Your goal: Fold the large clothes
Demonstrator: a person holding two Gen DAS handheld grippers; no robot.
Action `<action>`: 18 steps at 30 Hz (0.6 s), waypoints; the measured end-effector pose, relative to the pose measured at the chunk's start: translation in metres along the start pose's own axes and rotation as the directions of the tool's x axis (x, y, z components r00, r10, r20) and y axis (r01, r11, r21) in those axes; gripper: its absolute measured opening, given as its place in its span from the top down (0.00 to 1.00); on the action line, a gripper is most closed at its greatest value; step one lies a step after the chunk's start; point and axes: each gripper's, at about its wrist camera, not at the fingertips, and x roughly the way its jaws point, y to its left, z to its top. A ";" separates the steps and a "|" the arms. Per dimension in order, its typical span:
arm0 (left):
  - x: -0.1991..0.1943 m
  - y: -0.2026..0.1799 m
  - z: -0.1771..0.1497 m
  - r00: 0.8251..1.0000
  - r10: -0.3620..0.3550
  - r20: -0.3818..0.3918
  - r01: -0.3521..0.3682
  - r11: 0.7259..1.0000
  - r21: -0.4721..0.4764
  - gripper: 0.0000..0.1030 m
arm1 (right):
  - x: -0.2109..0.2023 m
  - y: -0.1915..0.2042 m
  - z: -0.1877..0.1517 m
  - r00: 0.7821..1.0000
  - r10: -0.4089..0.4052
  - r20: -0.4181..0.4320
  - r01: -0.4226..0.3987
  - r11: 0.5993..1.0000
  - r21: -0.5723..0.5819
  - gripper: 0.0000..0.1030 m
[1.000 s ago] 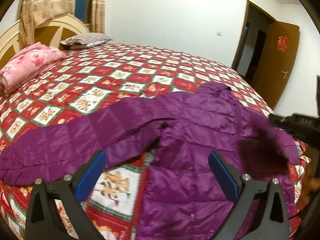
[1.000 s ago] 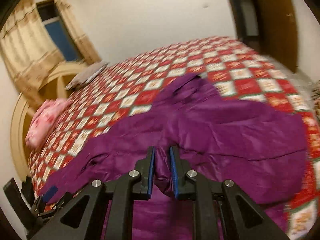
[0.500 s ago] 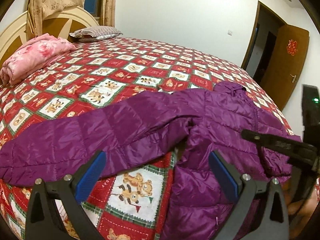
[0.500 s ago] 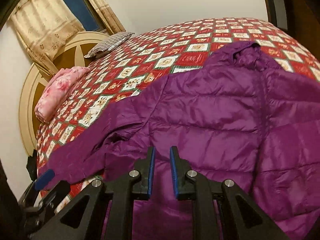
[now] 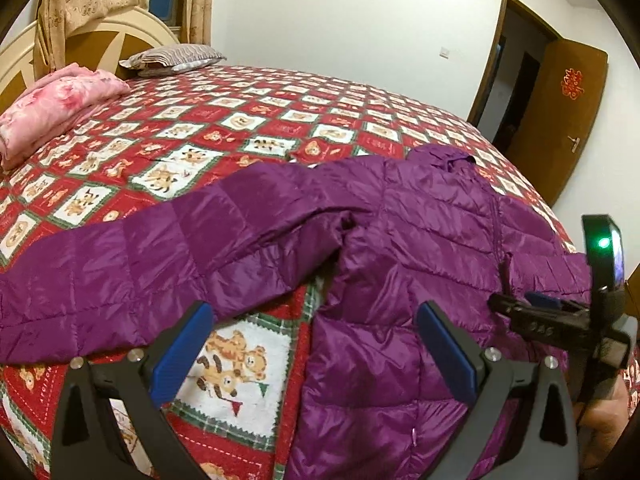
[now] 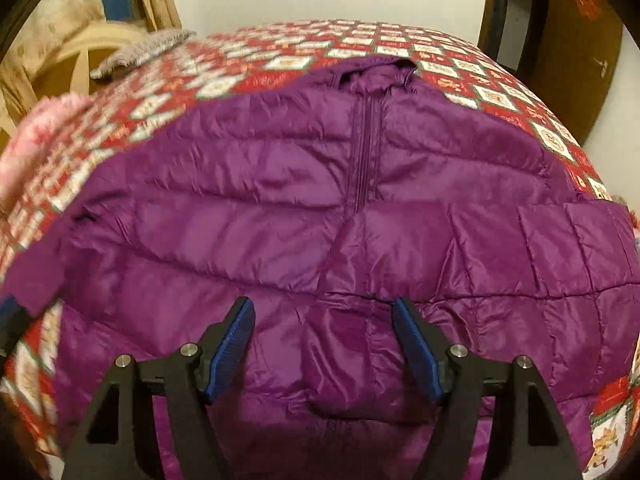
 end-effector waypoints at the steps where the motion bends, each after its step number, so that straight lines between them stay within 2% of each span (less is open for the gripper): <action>1: 0.000 0.001 0.000 1.000 0.000 0.000 0.000 1.000 -0.001 0.00 | 0.001 -0.001 0.000 1.000 0.004 0.006 -0.004 1.000 0.013 0.31; 2: 0.000 0.002 0.000 1.000 0.002 0.001 -0.002 1.000 -0.003 0.00 | 0.001 -0.003 -0.001 1.000 0.005 0.010 -0.006 1.000 0.026 0.35; 4: 0.000 0.003 0.000 1.000 0.001 -0.001 -0.001 1.000 -0.008 0.00 | -0.002 -0.013 0.001 1.000 0.008 0.018 -0.009 0.997 0.076 0.77; 7: 0.001 0.004 0.000 1.000 -0.005 -0.005 0.005 1.000 -0.015 0.00 | -0.006 -0.019 0.006 0.999 0.048 0.023 -0.050 0.993 0.105 0.87; 10: 0.001 0.002 0.000 1.000 -0.009 0.000 0.009 1.000 -0.010 0.00 | -0.022 -0.009 0.011 0.996 0.046 0.073 -0.052 0.995 0.084 0.89; 13: 0.002 0.000 0.001 1.000 -0.012 0.001 0.012 1.000 -0.004 0.00 | -0.037 0.012 0.022 0.988 0.100 0.119 -0.107 0.993 0.057 0.89; 18: 0.000 0.003 0.003 1.000 0.001 0.011 -0.001 1.000 0.005 0.00 | -0.030 0.058 0.036 0.972 0.207 0.110 -0.208 0.978 0.000 0.89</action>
